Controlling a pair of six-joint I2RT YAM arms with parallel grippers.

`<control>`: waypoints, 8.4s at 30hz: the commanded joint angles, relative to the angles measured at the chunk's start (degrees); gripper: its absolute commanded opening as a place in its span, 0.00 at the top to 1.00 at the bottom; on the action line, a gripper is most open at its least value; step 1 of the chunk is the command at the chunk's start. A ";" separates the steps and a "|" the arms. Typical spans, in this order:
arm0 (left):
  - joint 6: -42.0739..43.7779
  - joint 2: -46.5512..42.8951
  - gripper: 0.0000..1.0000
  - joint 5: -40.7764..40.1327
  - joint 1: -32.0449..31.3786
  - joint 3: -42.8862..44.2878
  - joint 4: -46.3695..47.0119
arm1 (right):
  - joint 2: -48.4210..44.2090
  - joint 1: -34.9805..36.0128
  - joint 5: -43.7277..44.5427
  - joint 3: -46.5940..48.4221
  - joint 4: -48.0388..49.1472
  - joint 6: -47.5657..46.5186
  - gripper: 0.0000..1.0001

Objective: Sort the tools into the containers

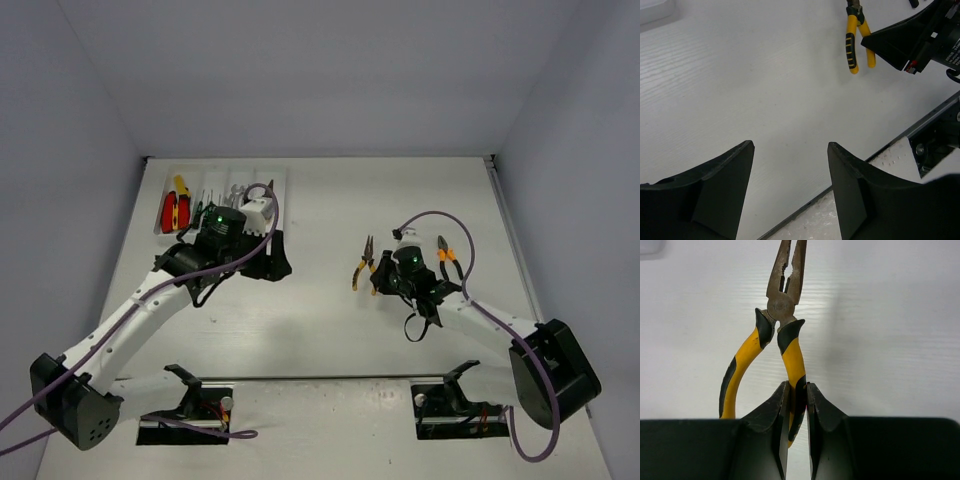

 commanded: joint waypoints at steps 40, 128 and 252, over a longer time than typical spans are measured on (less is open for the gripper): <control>-14.09 15.09 0.69 -3.34 -11.55 3.01 24.40 | -7.28 13.30 -4.40 2.01 26.32 -0.16 1.00; 9.15 29.87 0.48 -5.94 16.61 40.52 -3.88 | -5.89 -15.06 23.08 9.08 -20.62 0.98 0.24; -0.82 14.82 1.00 2.30 10.23 6.01 26.56 | -7.67 23.01 13.28 10.80 5.16 -9.24 0.18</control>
